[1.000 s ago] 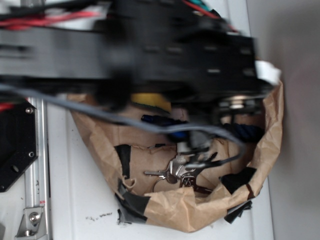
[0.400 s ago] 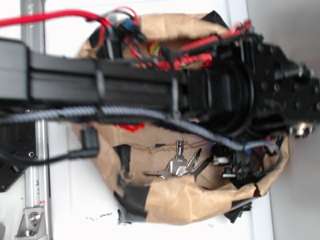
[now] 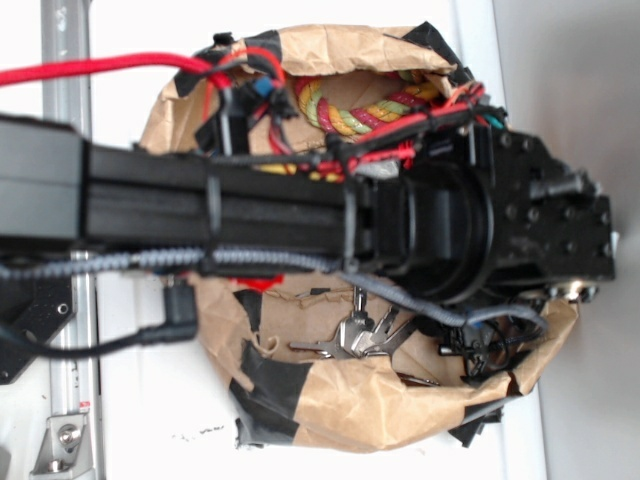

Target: Grab the blue rope.

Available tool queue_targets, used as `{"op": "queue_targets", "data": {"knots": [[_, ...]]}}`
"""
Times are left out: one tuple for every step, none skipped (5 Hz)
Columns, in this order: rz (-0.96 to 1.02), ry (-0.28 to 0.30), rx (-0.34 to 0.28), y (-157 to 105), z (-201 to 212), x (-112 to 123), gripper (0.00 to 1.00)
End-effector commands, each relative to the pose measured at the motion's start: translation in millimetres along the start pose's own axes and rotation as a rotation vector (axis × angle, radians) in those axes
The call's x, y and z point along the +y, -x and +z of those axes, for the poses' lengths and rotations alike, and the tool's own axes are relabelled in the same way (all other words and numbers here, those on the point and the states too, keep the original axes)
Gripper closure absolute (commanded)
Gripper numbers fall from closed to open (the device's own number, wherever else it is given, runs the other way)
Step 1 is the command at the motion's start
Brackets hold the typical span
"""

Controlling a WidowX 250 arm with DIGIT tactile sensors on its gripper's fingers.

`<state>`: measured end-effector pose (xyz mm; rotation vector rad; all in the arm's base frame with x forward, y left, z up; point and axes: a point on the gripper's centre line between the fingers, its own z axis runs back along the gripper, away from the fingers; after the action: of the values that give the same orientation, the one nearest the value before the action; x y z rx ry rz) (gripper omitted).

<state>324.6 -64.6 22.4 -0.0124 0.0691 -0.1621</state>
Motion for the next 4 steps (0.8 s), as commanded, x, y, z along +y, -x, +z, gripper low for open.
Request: {"op": "queue_targets", "data": {"knots": [[0.048, -0.067, -0.104, 31.1, 60.5, 13.6, 1.0], [0.114, -0.05, -0.144, 54.4, 106.2, 29.2, 1.0], [0.07, -0.019, -0.145, 65.5, 120.2, 24.7, 1.0], [0.042, -0.008, -0.136, 69.4, 120.6, 14.2, 1.0]]}}
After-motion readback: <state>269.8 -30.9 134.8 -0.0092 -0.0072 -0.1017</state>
